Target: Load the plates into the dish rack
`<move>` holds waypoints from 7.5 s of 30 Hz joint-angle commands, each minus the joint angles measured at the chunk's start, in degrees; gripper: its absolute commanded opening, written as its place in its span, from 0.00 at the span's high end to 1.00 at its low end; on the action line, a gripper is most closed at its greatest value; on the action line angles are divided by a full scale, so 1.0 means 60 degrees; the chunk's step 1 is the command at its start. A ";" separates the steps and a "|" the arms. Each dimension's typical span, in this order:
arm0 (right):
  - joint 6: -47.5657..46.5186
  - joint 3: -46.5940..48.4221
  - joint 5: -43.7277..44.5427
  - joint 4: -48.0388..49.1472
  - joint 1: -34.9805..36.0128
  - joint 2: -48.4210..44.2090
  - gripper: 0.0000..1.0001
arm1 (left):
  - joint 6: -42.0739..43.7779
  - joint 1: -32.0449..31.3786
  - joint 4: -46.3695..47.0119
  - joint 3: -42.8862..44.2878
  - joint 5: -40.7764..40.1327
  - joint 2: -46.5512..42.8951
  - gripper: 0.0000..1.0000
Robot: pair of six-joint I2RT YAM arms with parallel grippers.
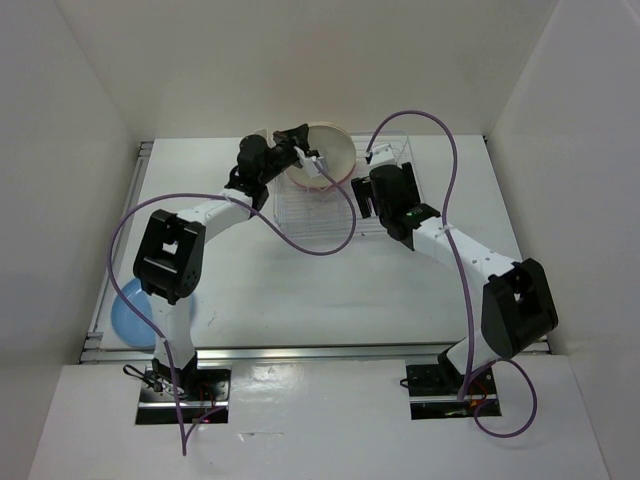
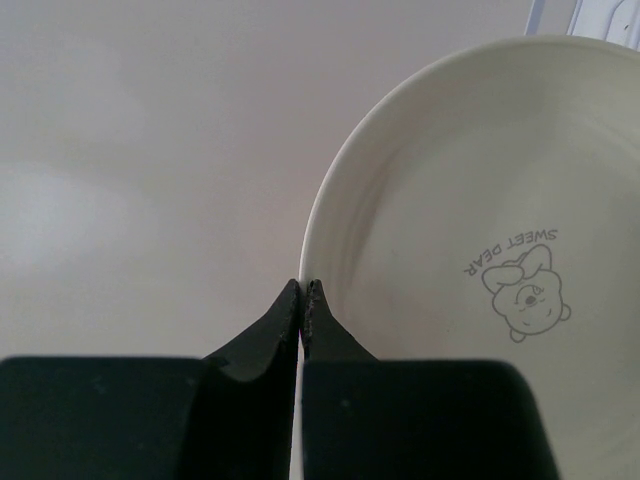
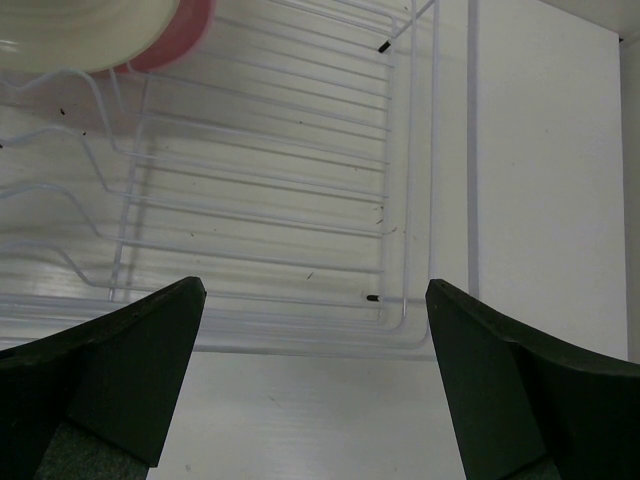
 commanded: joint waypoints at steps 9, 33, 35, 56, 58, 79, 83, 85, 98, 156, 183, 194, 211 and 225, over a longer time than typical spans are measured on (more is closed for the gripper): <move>-0.0120 0.0346 0.0184 0.0238 -0.0047 0.0223 0.00 | -0.0292 -0.0082 0.0460 -0.0954 -0.0613 0.0490 1.00; -0.0120 0.0082 0.0271 0.0530 -0.0047 0.0225 0.00 | -0.1211 -0.0800 0.1248 -0.2113 -0.3043 0.0169 0.55; -0.0120 -0.0005 0.0184 0.0531 -0.0047 0.0224 0.00 | -0.1696 -0.0800 0.1368 -0.2113 -0.3147 0.0037 0.39; -0.0296 -0.0795 0.0842 0.1276 -0.0135 -0.0492 0.00 | -0.5160 0.0734 -0.2202 -0.3312 -0.5770 -0.3593 0.10; -0.0296 -0.0898 0.0930 0.1410 -0.0135 -0.0625 0.00 | -0.6103 0.1204 -0.3124 -0.3314 -0.5639 -0.3918 0.12; -0.0427 -0.1016 0.0784 0.1468 -0.0135 -0.0992 0.00 | -0.8025 0.2597 -0.4333 -0.3489 -0.2239 -0.4373 0.15; -0.0428 -0.1016 0.0784 0.1468 -0.0135 -0.0992 0.00 | -0.8640 0.3212 -0.5260 -0.2864 -0.2138 -0.3776 0.13; -0.0428 -0.1016 0.0784 0.1468 -0.0135 -0.0992 0.00 | -0.8817 0.3870 -0.5793 -0.2626 -0.1774 -0.3525 0.13; -0.0340 -0.0914 0.0506 0.1380 -0.0135 -0.0611 0.00 | -0.7865 0.5937 -0.7406 -0.3487 0.0043 -0.3143 0.13; 0.0025 -0.0563 -0.0051 0.1000 -0.0135 -0.0332 0.00 | -0.8647 0.4960 -0.2186 0.0596 0.3832 -0.1983 1.00; 0.0026 -0.0562 0.0125 0.0824 -0.0135 -0.0142 0.00 | -0.3046 0.0137 0.3404 -0.2053 -0.0643 -0.2409 1.00; 0.0114 -0.0562 0.0037 0.0926 -0.0135 0.0063 0.00 | -0.1947 0.0137 0.2232 -0.2142 -0.0247 -0.2221 1.00; 0.0114 -0.0636 0.0037 0.0926 -0.0135 0.0078 0.00 | -0.1156 -0.0214 0.1602 -0.0385 -0.0159 -0.0477 1.00; 0.0202 -0.0722 -0.0153 0.0926 -0.0135 0.0254 0.00 | -0.0468 -0.0112 0.1324 -0.0017 0.0016 -0.0302 1.00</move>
